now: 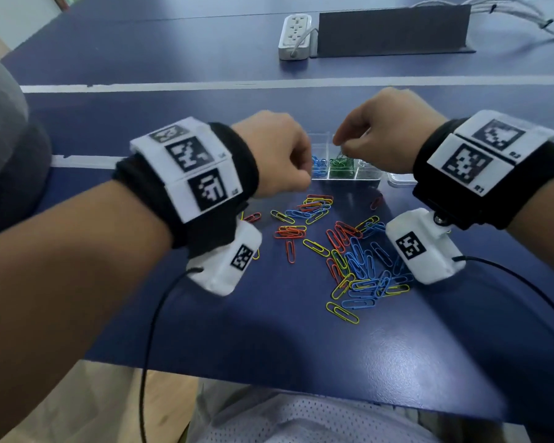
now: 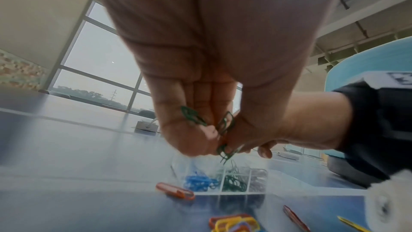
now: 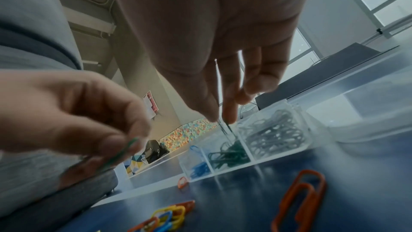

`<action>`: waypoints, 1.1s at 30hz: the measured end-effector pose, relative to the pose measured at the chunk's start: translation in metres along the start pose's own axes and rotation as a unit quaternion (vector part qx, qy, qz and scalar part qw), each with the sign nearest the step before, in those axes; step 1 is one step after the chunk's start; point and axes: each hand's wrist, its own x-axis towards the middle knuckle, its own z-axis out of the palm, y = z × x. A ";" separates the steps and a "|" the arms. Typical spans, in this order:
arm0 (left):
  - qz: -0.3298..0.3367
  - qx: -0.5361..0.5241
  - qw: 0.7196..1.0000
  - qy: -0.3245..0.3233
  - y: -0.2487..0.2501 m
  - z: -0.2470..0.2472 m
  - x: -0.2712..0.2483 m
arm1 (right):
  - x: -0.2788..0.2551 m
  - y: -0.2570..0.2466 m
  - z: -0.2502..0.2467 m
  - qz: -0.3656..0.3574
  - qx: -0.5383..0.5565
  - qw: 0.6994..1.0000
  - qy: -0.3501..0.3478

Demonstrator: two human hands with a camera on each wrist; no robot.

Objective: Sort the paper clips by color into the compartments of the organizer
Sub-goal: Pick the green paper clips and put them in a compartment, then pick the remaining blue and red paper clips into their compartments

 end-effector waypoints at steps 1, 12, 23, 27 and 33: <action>-0.004 -0.008 1.000 0.010 0.002 0.001 0.008 | -0.001 0.000 0.000 -0.002 0.000 1.000 0.000; 0.047 0.078 0.995 0.034 0.041 0.014 0.067 | -0.011 0.019 -0.011 0.033 0.036 0.998 0.040; 0.014 0.061 0.996 0.060 0.043 0.022 0.071 | -0.022 0.030 -0.015 0.048 0.060 0.997 0.023; 0.013 0.068 0.996 0.064 0.042 0.025 0.070 | -0.023 0.027 -0.014 0.041 0.056 0.997 0.020; 0.006 0.065 0.996 0.054 0.041 0.026 0.070 | -0.025 0.026 -0.013 0.037 0.054 0.998 0.016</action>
